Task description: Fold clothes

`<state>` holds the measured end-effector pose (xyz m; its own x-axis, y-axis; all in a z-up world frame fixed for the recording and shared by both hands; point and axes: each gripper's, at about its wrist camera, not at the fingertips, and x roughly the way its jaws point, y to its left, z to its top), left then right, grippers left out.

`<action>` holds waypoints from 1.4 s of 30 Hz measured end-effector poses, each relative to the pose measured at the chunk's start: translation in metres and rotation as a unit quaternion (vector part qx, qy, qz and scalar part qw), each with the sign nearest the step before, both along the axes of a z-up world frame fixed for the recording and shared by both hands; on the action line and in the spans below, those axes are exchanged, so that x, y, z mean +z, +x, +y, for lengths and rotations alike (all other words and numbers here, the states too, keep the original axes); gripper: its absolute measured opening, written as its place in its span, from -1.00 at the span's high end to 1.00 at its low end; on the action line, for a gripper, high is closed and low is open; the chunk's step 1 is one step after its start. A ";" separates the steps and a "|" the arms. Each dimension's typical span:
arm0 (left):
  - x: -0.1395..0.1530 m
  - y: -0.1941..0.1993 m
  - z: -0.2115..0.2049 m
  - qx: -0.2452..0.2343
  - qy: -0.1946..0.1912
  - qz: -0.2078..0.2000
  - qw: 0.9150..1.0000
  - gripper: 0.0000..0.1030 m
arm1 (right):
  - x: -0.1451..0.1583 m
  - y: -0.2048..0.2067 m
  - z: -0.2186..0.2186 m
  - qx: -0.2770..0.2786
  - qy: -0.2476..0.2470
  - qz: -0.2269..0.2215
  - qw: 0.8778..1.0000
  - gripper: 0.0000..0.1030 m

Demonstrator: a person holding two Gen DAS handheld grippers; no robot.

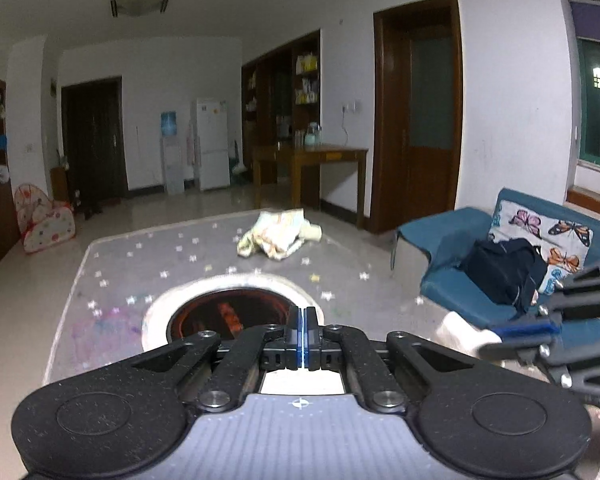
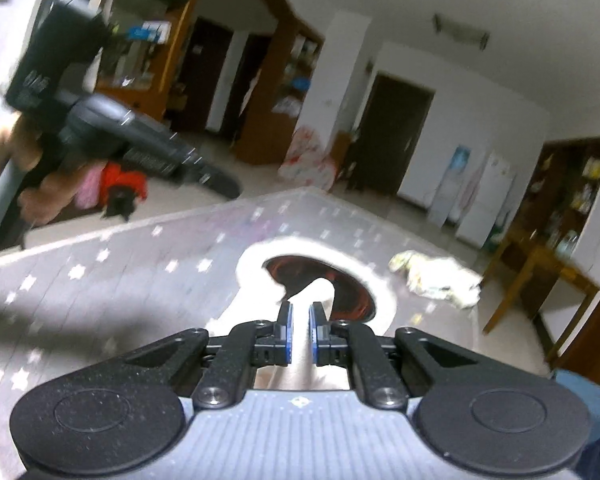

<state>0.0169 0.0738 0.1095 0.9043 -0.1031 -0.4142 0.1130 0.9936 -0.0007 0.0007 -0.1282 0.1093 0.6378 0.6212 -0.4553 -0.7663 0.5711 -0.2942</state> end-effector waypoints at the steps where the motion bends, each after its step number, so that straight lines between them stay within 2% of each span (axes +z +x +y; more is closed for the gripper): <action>1: -0.005 -0.001 -0.003 -0.003 0.000 0.006 1.000 0.95 | -0.004 -0.004 0.000 0.002 -0.005 0.008 1.000 0.86; 9: -0.044 0.019 -0.016 -0.013 0.002 0.062 0.998 0.92 | -0.044 -0.038 -0.010 0.038 -0.030 0.061 0.997 0.78; 13: -0.060 0.031 -0.018 -0.002 0.006 0.085 0.996 0.75 | -0.048 -0.050 -0.013 0.050 -0.041 0.069 0.996 0.59; 14: -0.066 0.033 -0.019 0.001 0.008 0.093 0.996 0.67 | -0.048 -0.050 -0.015 0.046 -0.038 0.071 0.996 0.48; 15: -0.072 0.036 -0.019 0.004 0.010 0.101 0.995 0.61 | -0.047 -0.050 -0.018 0.041 -0.034 0.072 0.996 0.35; 16: -0.079 0.038 -0.020 0.006 0.012 0.109 0.994 0.49 | -0.046 -0.049 -0.021 0.036 -0.031 0.074 0.996 0.32; 19: -0.097 0.045 -0.021 0.014 0.017 0.132 0.991 0.30 | -0.045 -0.041 -0.028 0.015 -0.017 0.081 0.996 0.14; 20: -0.102 0.047 -0.021 0.015 0.019 0.138 0.990 0.22 | -0.044 -0.039 -0.031 0.010 -0.012 0.085 0.996 0.02; 21: -0.106 0.048 -0.022 0.015 0.020 0.143 0.989 0.19 | -0.043 -0.035 -0.034 -0.001 -0.004 0.088 0.996 -0.07; 23: -0.114 0.050 -0.024 0.013 0.023 0.151 0.988 0.14 | -0.041 -0.028 -0.040 -0.021 0.006 0.092 0.996 -0.11; 27: -0.129 0.053 -0.027 0.008 0.030 0.166 0.986 0.19 | -0.040 -0.015 -0.049 -0.051 0.021 0.095 0.994 -0.40; 29: -0.133 0.053 -0.028 0.008 0.037 0.170 0.985 0.47 | -0.041 -0.012 -0.050 -0.057 0.024 0.094 0.994 -0.51; 30: -0.135 0.052 -0.028 0.007 0.040 0.173 0.984 0.51 | -0.042 -0.012 -0.050 -0.060 0.023 0.093 0.994 -0.61; 31: -0.137 0.052 -0.029 0.007 0.044 0.175 0.984 0.61 | -0.043 -0.012 -0.050 -0.062 0.023 0.093 0.993 -0.64; 33: -0.137 0.050 -0.027 0.011 0.047 0.178 0.983 0.65 | -0.046 -0.012 -0.050 -0.065 0.023 0.095 0.993 -0.70; 34: -0.137 0.049 -0.025 0.012 0.046 0.179 0.983 0.76 | -0.047 -0.012 -0.050 -0.066 0.024 0.099 0.993 -0.73; 37: -0.137 0.046 -0.022 0.014 0.044 0.182 0.982 0.89 | -0.055 -0.010 -0.050 -0.079 0.023 0.108 0.991 -0.81; 42: -0.130 0.036 -0.015 0.030 0.038 0.175 0.983 0.93 | -0.061 0.001 -0.053 -0.108 0.034 0.122 0.986 -0.84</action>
<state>0.0534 0.0592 -0.0209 0.7092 -0.0099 -0.7049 0.0598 0.9971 0.0462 0.0018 -0.1811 0.0481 0.6353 0.5170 -0.5737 -0.6673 0.7414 -0.0707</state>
